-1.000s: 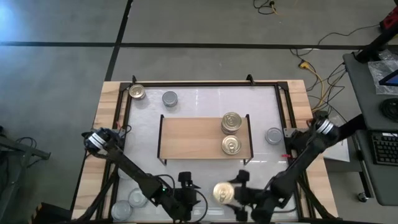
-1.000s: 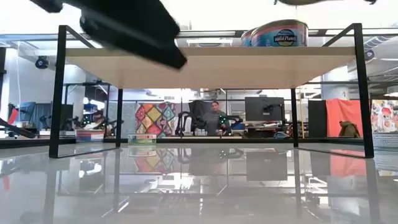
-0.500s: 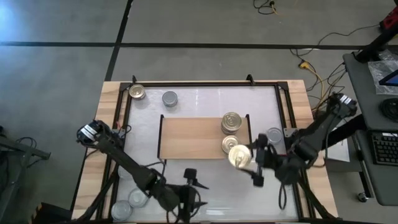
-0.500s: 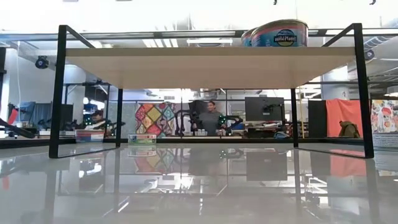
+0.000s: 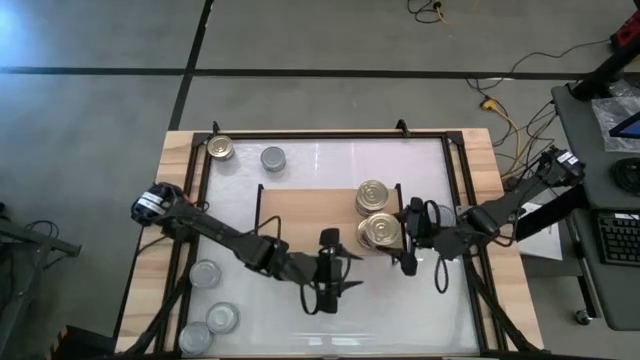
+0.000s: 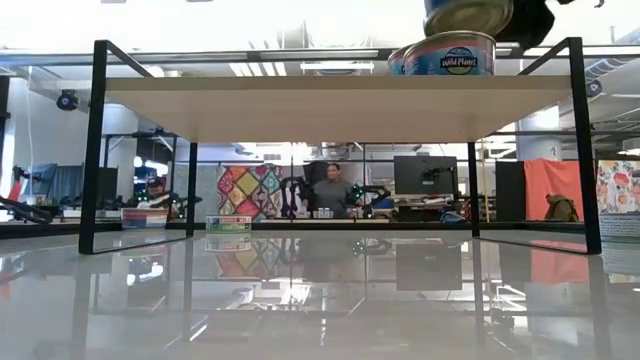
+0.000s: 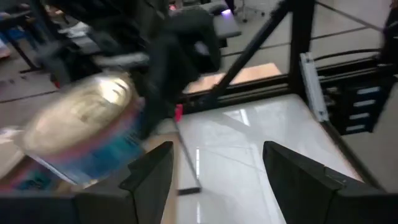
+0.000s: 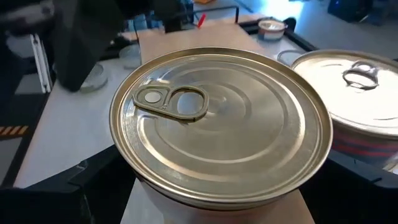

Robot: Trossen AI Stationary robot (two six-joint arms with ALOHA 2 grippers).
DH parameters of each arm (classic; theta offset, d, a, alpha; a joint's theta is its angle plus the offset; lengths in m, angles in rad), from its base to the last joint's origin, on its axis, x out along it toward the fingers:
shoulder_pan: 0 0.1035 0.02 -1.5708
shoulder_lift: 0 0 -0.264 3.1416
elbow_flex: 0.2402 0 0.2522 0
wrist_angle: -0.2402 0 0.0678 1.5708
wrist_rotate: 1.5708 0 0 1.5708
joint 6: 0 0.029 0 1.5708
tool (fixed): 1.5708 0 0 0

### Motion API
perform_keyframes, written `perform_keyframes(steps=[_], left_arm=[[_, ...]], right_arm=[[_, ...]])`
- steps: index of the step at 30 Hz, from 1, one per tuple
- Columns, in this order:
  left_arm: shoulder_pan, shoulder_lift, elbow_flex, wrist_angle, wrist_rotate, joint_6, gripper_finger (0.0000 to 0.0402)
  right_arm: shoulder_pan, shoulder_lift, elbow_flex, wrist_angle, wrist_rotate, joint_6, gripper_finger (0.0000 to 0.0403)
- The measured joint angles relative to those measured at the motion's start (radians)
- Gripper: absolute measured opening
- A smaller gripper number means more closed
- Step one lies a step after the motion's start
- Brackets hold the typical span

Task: Stack canned seafood by type on shelf
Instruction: Stack the blue-pink tuna can on top of the other blue-pink tuna can on the shelf

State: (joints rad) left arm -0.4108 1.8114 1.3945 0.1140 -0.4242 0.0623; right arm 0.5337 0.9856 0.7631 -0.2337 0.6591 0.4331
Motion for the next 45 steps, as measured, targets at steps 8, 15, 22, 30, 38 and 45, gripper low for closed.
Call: perform_keyframes(steps=[8, 15, 22, 30, 38, 45], left_arm=[[0.028, 0.000, 0.060, -0.011, -0.008, 0.027, 0.0233], [0.076, -0.009, 0.163, -0.081, -0.032, 0.016, 0.0233], [0.140, 0.002, 0.183, -0.095, 0.003, -0.021, 0.0233], [0.166, 0.022, 0.177, -0.080, 0.013, -0.012, 0.0233], [0.206, 0.083, 0.216, -0.146, -0.085, -0.069, 0.0233], [0.216, 0.081, 0.244, -0.229, -0.046, -0.106, 0.0201]], right_arm=[[-0.049, 0.053, -0.003, 0.001, -0.013, -0.007, 0.0368], [-0.077, 0.052, -0.003, 0.005, -0.039, 0.012, 0.0368], [-0.078, 0.063, -0.003, 0.009, -0.040, 0.027, 0.0368], [-0.083, 0.078, -0.002, 0.019, -0.046, 0.026, 0.0368], [-0.083, 0.092, 0.000, 0.016, -0.043, 0.025, 0.0369], [-0.083, 0.093, 0.000, 0.031, -0.047, 0.023, 0.0369]])
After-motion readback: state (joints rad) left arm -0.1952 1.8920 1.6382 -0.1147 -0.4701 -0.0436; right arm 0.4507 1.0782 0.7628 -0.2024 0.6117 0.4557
